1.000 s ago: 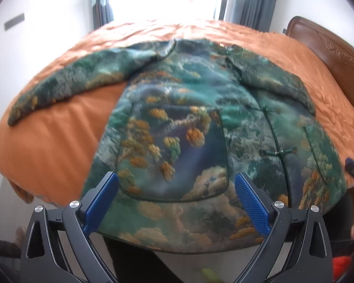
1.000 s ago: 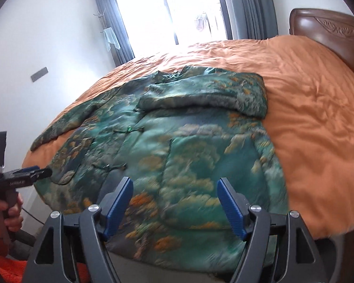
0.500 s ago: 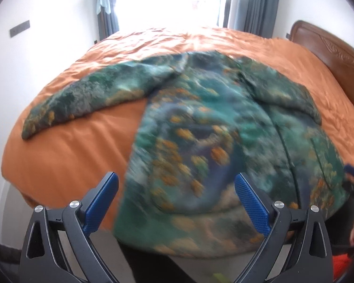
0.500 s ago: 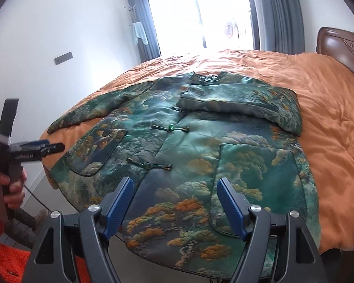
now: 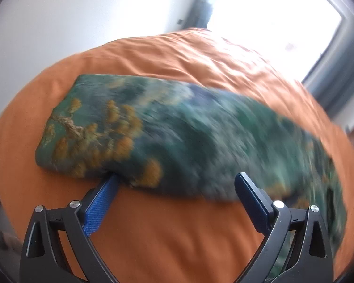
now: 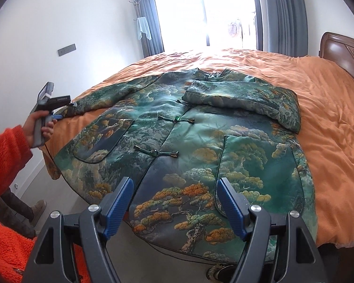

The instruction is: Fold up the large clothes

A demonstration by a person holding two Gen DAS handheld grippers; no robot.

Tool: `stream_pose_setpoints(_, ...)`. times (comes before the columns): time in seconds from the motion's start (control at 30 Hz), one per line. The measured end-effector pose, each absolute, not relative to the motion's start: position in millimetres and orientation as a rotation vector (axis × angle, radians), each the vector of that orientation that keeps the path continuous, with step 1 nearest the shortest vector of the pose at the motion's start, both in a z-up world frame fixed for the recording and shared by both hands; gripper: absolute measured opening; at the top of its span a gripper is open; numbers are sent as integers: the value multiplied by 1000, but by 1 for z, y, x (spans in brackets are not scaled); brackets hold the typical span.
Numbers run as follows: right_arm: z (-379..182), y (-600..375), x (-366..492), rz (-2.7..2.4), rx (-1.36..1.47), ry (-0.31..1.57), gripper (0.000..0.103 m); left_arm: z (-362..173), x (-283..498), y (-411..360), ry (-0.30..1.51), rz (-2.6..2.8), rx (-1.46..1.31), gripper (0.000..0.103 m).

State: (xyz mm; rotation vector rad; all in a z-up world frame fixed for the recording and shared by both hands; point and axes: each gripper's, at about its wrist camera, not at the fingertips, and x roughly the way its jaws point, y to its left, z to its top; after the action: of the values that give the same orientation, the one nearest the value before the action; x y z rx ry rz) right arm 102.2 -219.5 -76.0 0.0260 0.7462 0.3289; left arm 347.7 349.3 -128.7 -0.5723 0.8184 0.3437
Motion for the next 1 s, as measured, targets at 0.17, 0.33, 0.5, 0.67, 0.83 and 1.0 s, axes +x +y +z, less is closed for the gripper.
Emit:
stream_pose_setpoints(0.17,-78,-208,102,354,18,770,75,-145,354,385,747,465,-791,79)
stream_pose_setpoints(0.33,-82,-195,101,404,24,774,75,-122,356,378,712,472,-688,12)
stream_pose_setpoints(0.5,-86,-196,101,431,56,760,75,-32,372,300,610,418,-263,11)
stream_pose_setpoints(0.67,-89,-214,109,403,115,749,75,42,399,165,499,178,111,12)
stream_pose_setpoints(0.83,-88,-237,110,367,170,737,75,51,417,37,460,-53,293,12)
stream_pose_setpoints(1.0,-86,-258,101,316,178,726,75,-7,431,-54,526,-168,414,12)
